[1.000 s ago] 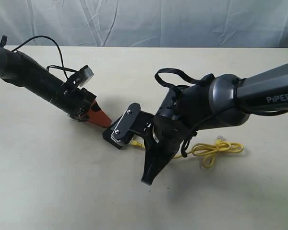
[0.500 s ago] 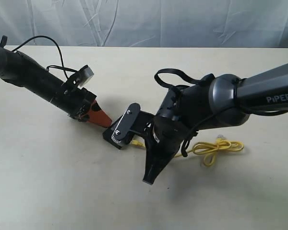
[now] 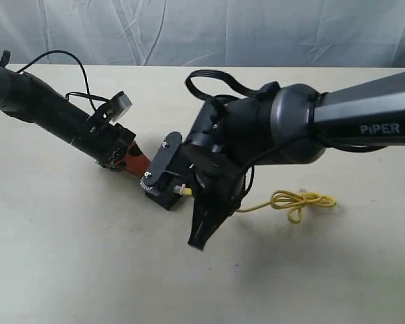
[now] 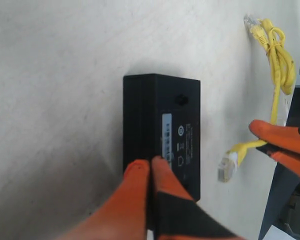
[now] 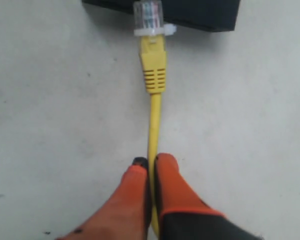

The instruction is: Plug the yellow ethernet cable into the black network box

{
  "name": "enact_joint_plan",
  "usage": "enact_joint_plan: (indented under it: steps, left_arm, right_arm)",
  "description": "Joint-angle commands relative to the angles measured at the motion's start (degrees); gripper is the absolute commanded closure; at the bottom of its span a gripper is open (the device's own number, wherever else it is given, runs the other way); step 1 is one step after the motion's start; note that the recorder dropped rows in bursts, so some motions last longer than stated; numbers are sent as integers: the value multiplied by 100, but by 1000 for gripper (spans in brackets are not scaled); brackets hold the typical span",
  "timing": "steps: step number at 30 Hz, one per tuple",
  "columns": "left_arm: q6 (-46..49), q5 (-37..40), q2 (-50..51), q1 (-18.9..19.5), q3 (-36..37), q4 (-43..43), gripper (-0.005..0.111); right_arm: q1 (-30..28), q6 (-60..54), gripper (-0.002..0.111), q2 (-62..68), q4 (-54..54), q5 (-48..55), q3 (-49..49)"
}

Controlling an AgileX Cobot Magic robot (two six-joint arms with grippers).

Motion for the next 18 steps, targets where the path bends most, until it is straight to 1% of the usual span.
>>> enact_joint_plan:
  steps: [1,9,18]
  left_arm:
    - [2,-33,74,-18,23,-45,107]
    - [-7,-33,74,-18,23,-72,107]
    - [-7,-33,74,-18,23,-70,107]
  right_arm:
    - [128,456,109,85,-332,330,-41]
    - [128,618,109,435,-464,331,-41]
    - [128,574,109,432,-511,62,-41]
